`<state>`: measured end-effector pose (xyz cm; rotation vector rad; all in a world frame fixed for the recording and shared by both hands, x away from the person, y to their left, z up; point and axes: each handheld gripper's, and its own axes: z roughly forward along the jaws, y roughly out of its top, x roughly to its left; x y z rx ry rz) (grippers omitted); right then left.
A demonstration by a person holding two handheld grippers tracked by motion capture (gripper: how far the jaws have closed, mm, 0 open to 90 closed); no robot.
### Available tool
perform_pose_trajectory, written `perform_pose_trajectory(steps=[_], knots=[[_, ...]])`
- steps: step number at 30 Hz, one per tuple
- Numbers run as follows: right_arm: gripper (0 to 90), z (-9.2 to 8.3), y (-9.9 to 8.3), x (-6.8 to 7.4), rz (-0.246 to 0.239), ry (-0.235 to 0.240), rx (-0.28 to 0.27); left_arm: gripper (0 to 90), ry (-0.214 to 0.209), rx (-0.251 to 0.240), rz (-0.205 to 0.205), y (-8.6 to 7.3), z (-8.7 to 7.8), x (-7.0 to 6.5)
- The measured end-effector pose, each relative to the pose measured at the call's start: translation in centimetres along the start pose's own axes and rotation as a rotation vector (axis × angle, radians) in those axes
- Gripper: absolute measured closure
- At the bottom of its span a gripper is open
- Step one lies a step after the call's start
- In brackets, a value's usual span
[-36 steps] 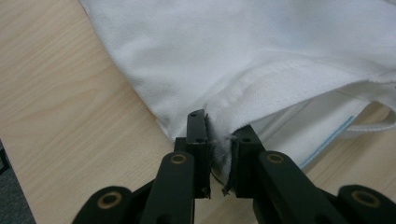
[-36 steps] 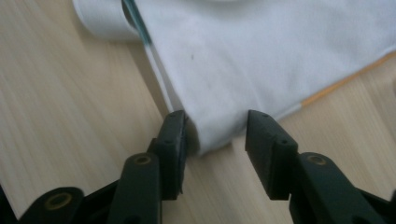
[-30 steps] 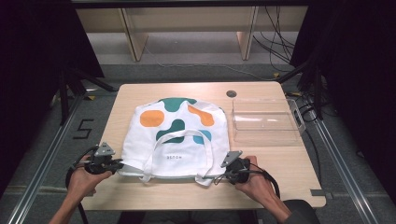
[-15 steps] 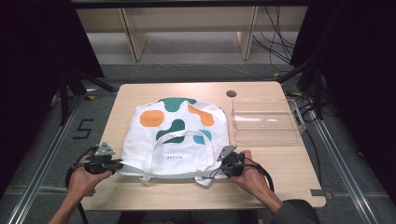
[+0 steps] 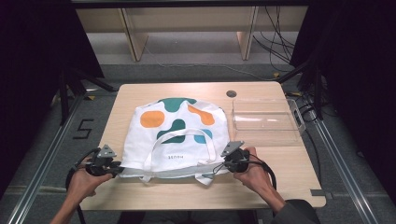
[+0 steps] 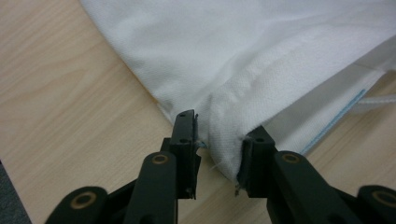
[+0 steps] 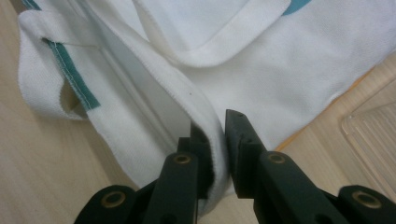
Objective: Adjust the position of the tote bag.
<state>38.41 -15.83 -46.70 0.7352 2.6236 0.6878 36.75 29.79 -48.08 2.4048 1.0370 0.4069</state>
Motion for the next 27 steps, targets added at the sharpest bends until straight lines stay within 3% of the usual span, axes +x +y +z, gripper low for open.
perform_pose_trajectory(steps=[2, 3, 4, 6, 8, 10, 12, 13, 14, 15, 16, 17, 19, 20, 21, 23, 24, 25, 26, 27], knots=[[82.2, 0.0, 0.0, -0.1, -0.006, -0.012, 0.006, 63.6, 0.001, -0.017, -0.042, 0.2, 0.6, -0.3], [82.2, 0.0, -0.1, -0.2, -0.004, -0.013, 0.012, 57.9, 0.006, 0.017, -0.019, 0.3, 0.5, -0.1], [82.2, 0.0, -0.1, -0.3, -0.016, -0.012, 0.004, 56.5, 0.005, 0.003, -0.025, 0.3, 0.8, -0.2], [82.2, -0.1, -0.1, -0.5, -0.028, -0.027, 0.009, 61.0, -0.004, 0.025, -0.017, 0.3, 0.9, -0.1], [82.2, 0.1, 0.0, -0.1, 0.004, 0.000, 0.002, 69.2, -0.005, 0.018, -0.018, 0.4, 1.0, -0.1], [82.2, 0.0, 0.0, -0.2, -0.001, -0.002, -0.001, 75.3, 0.008, -0.005, -0.024, 0.4, 0.8, -0.2], [82.2, -0.1, 0.0, -0.1, 0.004, 0.003, 0.002, 79.6, -0.001, 0.006, -0.019, 0.4, 0.6, -0.2], [82.2, -0.1, 0.0, -0.3, -0.005, -0.004, -0.004, 80.2, 0.009, -0.010, -0.021, 0.5, 0.6, -0.3], [82.2, -0.2, 0.0, -0.3, 0.005, 0.004, -0.006, 80.3, 0.006, 0.010, 0.007, 0.5, 0.3, -0.2], [82.2, 0.0, -0.1, -0.2, 0.006, -0.019, -0.036, 80.4, 0.007, 0.004, 0.003, 0.5, 0.2, -0.2], [82.2, -0.3, 0.0, -0.4, -0.015, 0.002, -0.015, 80.3, 0.003, -0.006, -0.002, 0.5, 0.0, -0.2], [82.2, -0.5, 0.1, -0.4, 0.000, 0.007, -0.011, 80.3, 0.004, -0.027, -0.029, 0.5, 0.0, -0.3], [82.2, -0.5, 0.1, -0.4, -0.010, -0.023, -0.024, 80.2, -0.005, -0.028, -0.046, 0.4, -0.3, -0.3], [82.2, -0.7, 0.1, -0.4, -0.008, -0.007, -0.012, 80.2, -0.011, -0.011, -0.019, 0.4, -0.7, -0.3], [82.2, -0.8, 0.2, -0.3, -0.001, 0.018, -0.021, 80.1, -0.019, -0.018, -0.039, 0.4, -0.8, -0.5], [82.3, -1.0, 0.2, -0.3, -0.003, 0.020, -0.021, 79.9, -0.023, -0.023, -0.046, 0.3, -1.2, -0.8], [82.3, -1.0, 0.2, -0.2, 0.002, 0.035, -0.021, 79.9, -0.019, -0.014, -0.031, 0.3, -1.6, -0.8], [82.3, -1.1, 0.2, -0.4, -0.032, 0.035, -0.026, 79.8, -0.026, -0.022, -0.038, 0.3, -1.8, -0.9], [82.3, -1.2, 0.1, -0.2, 0.003, 0.021, -0.040, 79.9, -0.030, -0.012, -0.021, 0.3, -2.1, -1.0], [82.3, -1.3, 0.1, -0.2, 0.006, 0.018, -0.043, 79.8, -0.034, -0.018, -0.028, 0.4, -2.3, -1.1]])
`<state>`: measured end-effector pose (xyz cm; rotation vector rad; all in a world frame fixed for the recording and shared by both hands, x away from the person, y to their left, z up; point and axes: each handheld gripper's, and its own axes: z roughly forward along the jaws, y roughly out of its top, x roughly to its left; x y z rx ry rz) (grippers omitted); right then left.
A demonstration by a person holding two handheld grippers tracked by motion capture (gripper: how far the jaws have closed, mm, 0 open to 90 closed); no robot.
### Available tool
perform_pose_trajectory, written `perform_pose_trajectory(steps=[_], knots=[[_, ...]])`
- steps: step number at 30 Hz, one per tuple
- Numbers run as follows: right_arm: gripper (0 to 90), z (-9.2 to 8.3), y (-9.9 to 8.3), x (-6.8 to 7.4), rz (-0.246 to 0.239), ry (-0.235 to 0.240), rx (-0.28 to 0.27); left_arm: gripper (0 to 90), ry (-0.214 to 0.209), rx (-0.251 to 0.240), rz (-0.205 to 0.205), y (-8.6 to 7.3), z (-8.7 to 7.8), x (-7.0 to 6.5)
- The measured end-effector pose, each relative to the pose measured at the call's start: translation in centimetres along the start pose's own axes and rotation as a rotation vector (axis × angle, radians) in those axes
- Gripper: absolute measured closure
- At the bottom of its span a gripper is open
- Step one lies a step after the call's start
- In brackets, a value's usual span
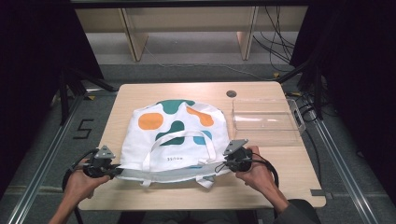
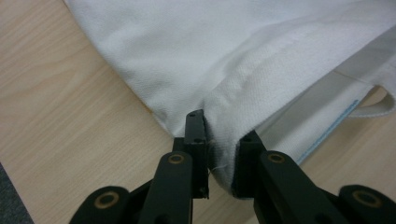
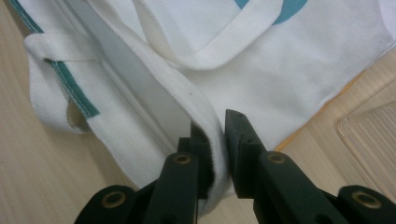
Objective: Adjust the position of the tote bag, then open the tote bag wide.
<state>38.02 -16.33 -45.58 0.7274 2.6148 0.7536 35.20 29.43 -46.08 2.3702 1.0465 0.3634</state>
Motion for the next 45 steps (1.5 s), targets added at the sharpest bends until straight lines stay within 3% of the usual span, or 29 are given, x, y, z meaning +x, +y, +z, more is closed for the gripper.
perform_pose_trajectory(steps=[2, 3, 6, 7, 8, 9, 11, 12, 16, 18, 19, 20, 22, 24, 26, 28, 29, 31, 33, 37, 39, 40, 43, 45], knots=[[82.2, -0.4, 0.0, 0.0, 0.003, 0.006, 0.006, 79.9, -0.002, -0.002, -0.001, 0.1, -0.3, -0.2], [82.2, -0.5, -0.1, -0.1, -0.006, 0.009, 0.000, 79.9, -0.006, 0.014, 0.022, 0.1, -0.4, -0.1], [82.0, -0.9, -0.1, 0.1, 0.000, 0.012, -0.002, 79.9, -0.015, 0.001, 0.002, 0.0, -0.4, -0.4], [81.8, -1.0, -0.1, 0.1, -0.008, 0.008, -0.006, 79.9, -0.031, 0.037, 0.028, 0.1, -0.7, -0.2], [81.8, -1.0, -0.1, 0.2, 0.000, 0.013, -0.004, 79.9, -0.025, 0.008, 0.004, 0.0, -0.5, -0.5], [81.8, -1.2, -0.1, 0.1, -0.006, 0.025, 0.007, 79.8, -0.016, 0.007, 0.029, 0.0, -0.7, -0.5], [81.7, -1.4, 0.0, 0.0, -0.018, 0.040, 0.014, 79.8, -0.026, 0.007, 0.017, 0.0, -1.0, -0.7], [81.8, -1.2, 0.0, -0.1, -0.038, 0.041, -0.008, 79.8, -0.035, 0.026, 0.053, 0.1, -1.3, -0.5], [81.8, -2.0, 0.2, -0.3, -0.011, 0.019, -0.004, 79.7, -0.039, -0.005, 0.025, 0.1, -1.4, -0.7], [81.6, -2.3, 0.4, -0.5, -0.007, 0.022, -0.005, 79.7, -0.047, 0.019, 0.034, 0.3, -1.8, -0.7], [81.6, -2.6, 0.6, -0.6, -0.009, 0.055, 0.000, 79.7, -0.048, 0.024, 0.056, 0.4, -1.9, -0.6], [81.7, -2.6, 0.7, -0.7, -0.001, 0.036, -0.008, 79.7, -0.039, -0.002, 0.043, 0.5, -1.8, -0.7], [81.8, -2.7, 1.0, -1.0, -0.018, 0.052, -0.006, 79.7, -0.058, 0.026, 0.048, 0.8, -2.2, -0.5], [82.0, -3.0, 1.4, -1.3, -0.017, 0.068, 0.012, 79.7, -0.049, 0.019, 0.068, 1.1, -2.5, -0.4], [82.2, -3.5, 2.0, -1.8, -0.022, 0.070, 0.009, 79.8, -0.052, 0.029, 0.093, 1.6, -3.0, -0.3], [82.5, -4.0, 2.8, -2.4, -0.019, 0.097, 0.018, 79.9, -0.051, 0.014, 0.082, 2.3, -3.3, -0.4], [82.8, -4.3, 3.1, -2.7, -0.033, 0.087, 0.017, 79.9, -0.062, 0.033, 0.112, 2.7, -3.8, -0.1], [83.1, -5.0, 4.0, -3.2, -0.042, 0.093, 0.022, 79.9, -0.062, 0.024, 0.105, 3.5, -4.6, 0.1], [83.5, -5.9, 4.9, -3.7, -0.056, 0.093, 0.016, 80.0, -0.057, 0.038, 0.130, 4.4, -5.6, 0.5], [84.7, -7.9, 7.2, -5.1, -0.086, 0.097, 0.018, 80.2, -0.061, 0.013, 0.129, 6.0, -7.4, 1.0], [85.4, -8.9, 8.4, -5.8, -0.102, 0.097, 0.021, 80.2, -0.067, 0.001, 0.164, 6.8, -8.4, 1.4], [85.5, -9.5, 8.9, -6.1, -0.105, 0.099, 0.025, 80.2, -0.060, -0.006, 0.161, 7.2, -9.0, 1.4], [86.1, -11.0, 10.4, -6.8, -0.117, 0.110, 0.028, 80.5, -0.025, 0.001, 0.224, 8.6, -10.5, 1.7], [86.4, -11.9, 11.4, -7.1, -0.150, 0.113, 0.033, 80.8, -0.017, -0.009, 0.205, 9.4, -11.3, 1.6]])
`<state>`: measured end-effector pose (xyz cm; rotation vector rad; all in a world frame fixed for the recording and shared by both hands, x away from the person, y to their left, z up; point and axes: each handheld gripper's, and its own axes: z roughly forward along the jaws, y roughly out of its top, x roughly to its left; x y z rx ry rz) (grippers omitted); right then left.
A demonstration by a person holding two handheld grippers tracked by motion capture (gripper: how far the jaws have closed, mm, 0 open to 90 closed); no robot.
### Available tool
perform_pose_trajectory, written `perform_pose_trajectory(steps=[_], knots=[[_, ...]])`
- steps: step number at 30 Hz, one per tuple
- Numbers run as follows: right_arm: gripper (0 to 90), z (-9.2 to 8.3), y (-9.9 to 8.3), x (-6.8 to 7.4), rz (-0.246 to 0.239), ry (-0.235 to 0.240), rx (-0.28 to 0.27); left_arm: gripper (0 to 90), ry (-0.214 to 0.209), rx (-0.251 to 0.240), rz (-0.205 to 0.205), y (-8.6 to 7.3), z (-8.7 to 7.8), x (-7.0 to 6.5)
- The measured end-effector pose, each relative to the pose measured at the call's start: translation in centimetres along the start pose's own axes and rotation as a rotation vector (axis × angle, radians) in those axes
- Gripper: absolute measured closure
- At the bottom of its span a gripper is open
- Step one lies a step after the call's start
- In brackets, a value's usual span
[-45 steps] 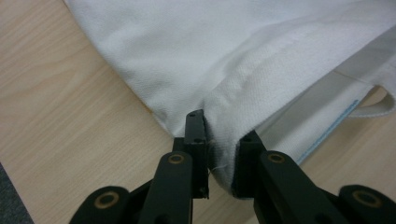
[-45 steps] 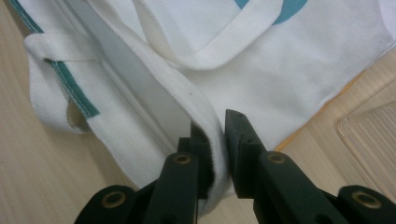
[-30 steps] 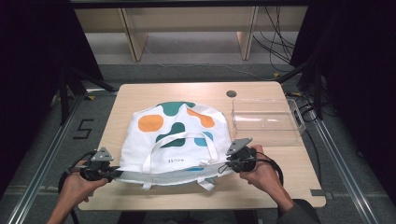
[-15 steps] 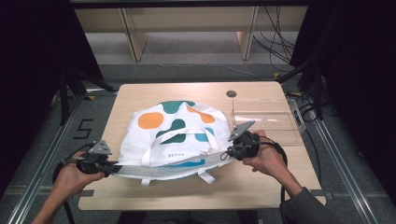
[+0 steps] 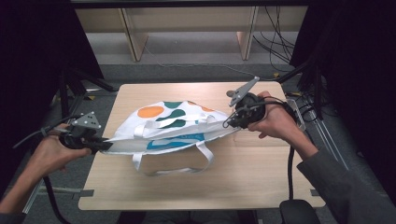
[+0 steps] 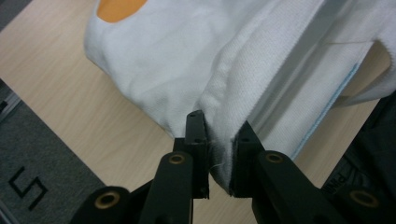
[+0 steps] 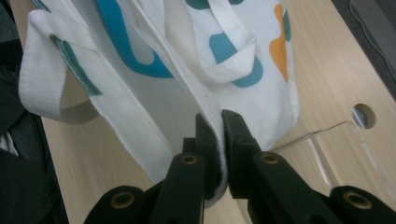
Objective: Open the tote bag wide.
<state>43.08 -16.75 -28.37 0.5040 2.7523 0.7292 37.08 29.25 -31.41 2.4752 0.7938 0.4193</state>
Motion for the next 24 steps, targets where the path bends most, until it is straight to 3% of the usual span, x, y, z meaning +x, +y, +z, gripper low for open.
perform_pose_trajectory(steps=[1, 4, 5, 6, 8, 12, 14, 16, 17, 18, 19, 20, 21, 22, 24], knots=[[86.4, -0.5, 0.4, -0.1, 0.005, -0.003, 0.004, 81.0, 0.004, 0.006, 0.019, 0.4, -0.6, 0.2], [86.6, -2.1, 1.4, -0.4, 0.007, -0.012, 0.005, 81.7, 0.017, -0.006, 0.010, 1.5, -2.0, 0.6], [86.6, -2.5, 1.7, -0.6, -0.018, -0.013, -0.004, 81.8, 0.014, -0.010, 0.011, 1.8, -2.5, 0.8], [86.7, -3.1, 2.0, -0.6, -0.011, -0.013, 0.000, 82.0, 0.021, -0.020, -0.009, 2.1, -3.0, 0.8], [86.9, -4.2, 2.5, -0.6, -0.003, -0.017, -0.004, 82.7, 0.030, -0.019, 0.011, 2.7, -4.0, 1.0], [87.3, -5.9, 3.6, -0.6, -0.042, -0.036, -0.002, 85.1, 0.065, -0.014, 0.041, 4.0, -5.6, 1.2], [87.5, -6.4, 4.1, -0.9, -0.063, -0.040, 0.003, 85.4, 0.066, -0.013, 0.032, 4.6, -6.1, 1.4], [87.6, -6.8, 4.5, -1.1, -0.040, -0.046, 0.011, 85.7, 0.069, -0.004, 0.042, 5.1, -6.7, 1.7], [87.7, -6.9, 4.7, -1.4, -0.062, -0.042, 0.006, 85.8, 0.075, -0.010, 0.031, 5.4, -6.9, 1.9], [87.8, -7.1, 4.9, -1.4, -0.034, -0.044, 0.010, 85.8, 0.077, -0.011, 0.026, 5.6, -7.1, 2.0], [87.8, -7.1, 5.0, -1.8, -0.056, -0.041, 0.003, 85.9, 0.076, -0.014, 0.026, 5.8, -7.3, 2.2], [87.8, -7.3, 5.1, -1.7, -0.028, -0.042, 0.006, 86.0, 0.079, -0.012, 0.031, 6.0, -7.6, 2.3], [87.9, -7.5, 5.3, -2.1, -0.061, -0.039, -0.009, 86.1, 0.076, -0.003, 0.043, 6.2, -7.9, 2.5], [88.0, -7.8, 5.3, -1.9, -0.029, -0.032, -0.006, 86.1, 0.086, -0.017, 0.034, 6.3, -8.1, 2.7], [88.1, -8.1, 5.6, -1.8, -0.036, -0.027, -0.009, 86.1, 0.099, -0.020, 0.028, 6.6, -8.5, 3.1]])
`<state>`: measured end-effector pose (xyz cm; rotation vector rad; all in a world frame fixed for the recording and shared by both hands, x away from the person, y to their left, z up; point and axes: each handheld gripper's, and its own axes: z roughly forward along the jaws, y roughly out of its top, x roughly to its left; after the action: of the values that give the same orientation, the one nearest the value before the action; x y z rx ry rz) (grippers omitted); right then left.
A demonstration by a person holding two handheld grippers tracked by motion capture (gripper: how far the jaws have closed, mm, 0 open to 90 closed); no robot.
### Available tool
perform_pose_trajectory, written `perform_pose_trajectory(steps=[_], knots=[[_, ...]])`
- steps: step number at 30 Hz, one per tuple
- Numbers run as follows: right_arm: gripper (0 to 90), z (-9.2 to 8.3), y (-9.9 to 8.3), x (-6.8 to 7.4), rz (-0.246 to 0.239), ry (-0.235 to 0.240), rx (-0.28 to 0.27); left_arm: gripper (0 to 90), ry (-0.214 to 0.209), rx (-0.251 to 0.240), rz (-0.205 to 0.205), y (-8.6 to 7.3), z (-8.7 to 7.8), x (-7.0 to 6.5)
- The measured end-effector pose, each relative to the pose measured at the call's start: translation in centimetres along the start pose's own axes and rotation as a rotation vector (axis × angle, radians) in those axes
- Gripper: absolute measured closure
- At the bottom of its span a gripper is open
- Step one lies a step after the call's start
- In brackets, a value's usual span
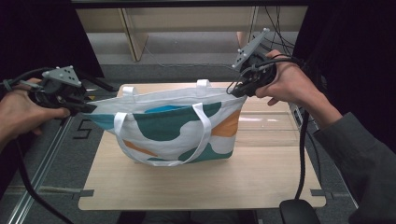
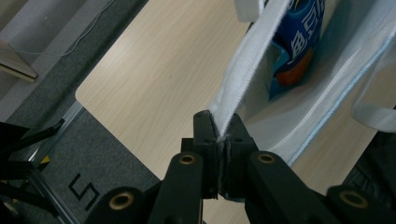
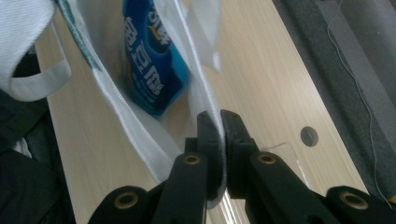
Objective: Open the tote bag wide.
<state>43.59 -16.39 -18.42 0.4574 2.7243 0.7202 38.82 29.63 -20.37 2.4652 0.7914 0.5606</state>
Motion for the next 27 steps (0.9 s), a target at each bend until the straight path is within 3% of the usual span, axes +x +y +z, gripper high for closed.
perform_pose_trajectory(steps=[3, 6, 8, 9, 10, 12, 15, 16, 20, 21, 24, 26, 27], knots=[[88.1, 0.0, 0.2, 0.0, -0.026, 0.008, -0.001, 86.1, 0.000, 0.002, 0.004, 0.3, 0.0, 0.4], [88.1, 0.2, -0.2, 0.0, 0.038, 0.025, 0.006, 86.0, -0.019, 0.000, -0.015, 0.1, 0.5, 0.7], [88.1, 0.7, -0.5, -0.2, 0.024, 0.036, 0.000, 85.9, -0.038, 0.018, -0.015, 0.0, 1.0, 0.9], [88.1, 1.0, -0.6, -0.4, 0.004, 0.037, -0.004, 85.9, -0.031, 0.007, -0.023, -0.1, 1.3, 1.0], [88.1, 1.3, -0.7, -0.1, 0.028, 0.037, 0.004, 85.9, -0.027, 0.005, -0.017, -0.2, 1.7, 1.1], [88.0, 1.8, -0.8, -0.4, 0.002, 0.033, -0.006, 85.8, -0.021, 0.008, -0.032, -0.3, 2.2, 1.2], [88.0, 2.3, -0.7, -0.8, 0.017, 0.024, -0.005, 85.7, -0.018, 0.013, -0.041, -0.4, 2.9, 1.5], [88.0, 2.4, -0.7, -0.6, 0.069, 0.017, 0.009, 85.6, -0.010, 0.022, -0.029, -0.4, 3.1, 1.5], [87.9, 3.7, -0.9, -1.3, 0.023, 0.015, 0.022, 85.4, -0.019, 0.046, -0.024, -0.9, 4.5, 1.0], [87.9, 4.0, -1.1, -1.1, 0.066, 0.017, 0.035, 85.4, -0.026, 0.046, -0.022, -1.0, 4.9, 1.0], [87.9, 5.1, -1.6, -1.1, 0.071, 0.016, 0.051, 85.3, -0.030, 0.060, -0.025, -1.5, 6.0, 0.7], [87.8, 5.9, -1.9, -0.9, 0.044, 0.011, 0.069, 85.2, -0.025, 0.078, -0.022, -1.7, 6.7, 0.4], [87.8, 6.2, -2.0, -1.0, 0.008, 0.013, 0.069, 85.1, -0.030, 0.085, -0.019, -1.8, 7.0, 0.3]])
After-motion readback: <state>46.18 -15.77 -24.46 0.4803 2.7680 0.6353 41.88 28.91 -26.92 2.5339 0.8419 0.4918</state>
